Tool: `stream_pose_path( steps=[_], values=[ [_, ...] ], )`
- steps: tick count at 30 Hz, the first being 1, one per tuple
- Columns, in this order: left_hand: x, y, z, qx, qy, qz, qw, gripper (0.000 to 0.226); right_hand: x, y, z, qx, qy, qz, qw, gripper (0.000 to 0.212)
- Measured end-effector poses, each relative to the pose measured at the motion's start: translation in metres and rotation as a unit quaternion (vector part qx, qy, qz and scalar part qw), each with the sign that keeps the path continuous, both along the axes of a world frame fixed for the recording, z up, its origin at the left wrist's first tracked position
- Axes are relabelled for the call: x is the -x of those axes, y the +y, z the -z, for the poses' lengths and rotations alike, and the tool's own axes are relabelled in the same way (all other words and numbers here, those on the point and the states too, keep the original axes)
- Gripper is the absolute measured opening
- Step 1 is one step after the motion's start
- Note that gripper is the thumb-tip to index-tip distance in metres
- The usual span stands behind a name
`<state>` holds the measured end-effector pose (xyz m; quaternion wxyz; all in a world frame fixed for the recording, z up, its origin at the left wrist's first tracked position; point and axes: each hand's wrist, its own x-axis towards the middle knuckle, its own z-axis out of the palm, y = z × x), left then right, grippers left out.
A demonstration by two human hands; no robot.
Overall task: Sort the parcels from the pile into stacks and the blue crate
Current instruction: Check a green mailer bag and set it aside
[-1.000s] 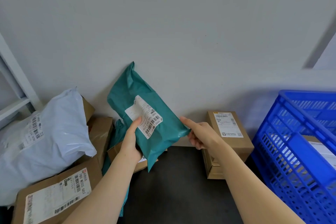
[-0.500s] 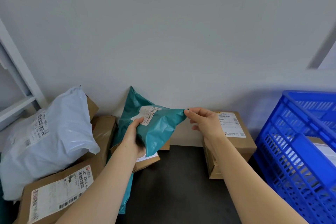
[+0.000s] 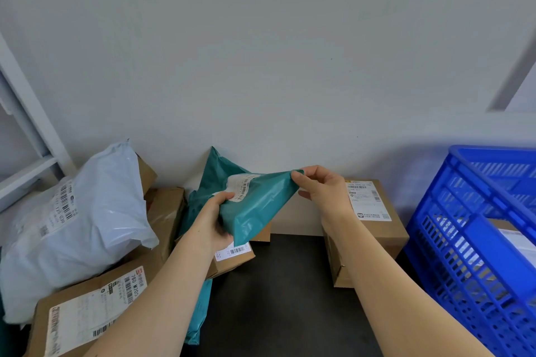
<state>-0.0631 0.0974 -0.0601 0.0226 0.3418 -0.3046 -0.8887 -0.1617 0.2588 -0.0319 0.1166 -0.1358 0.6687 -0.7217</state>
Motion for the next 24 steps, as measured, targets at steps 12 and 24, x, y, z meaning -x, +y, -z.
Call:
stream_pose_path(
  steps=[12, 24],
  values=[
    [0.016, 0.014, -0.001, -0.015, -0.007, -0.086, 0.996, 0.032, -0.011, 0.011, 0.008, -0.180, -0.199, -0.116, 0.956, 0.056],
    [0.021, 0.020, 0.001, -0.027, -0.008, -0.083, 0.996, 0.040, -0.002, 0.020, 0.014, -0.142, -0.227, -0.122, 0.956, 0.055]
  ],
)
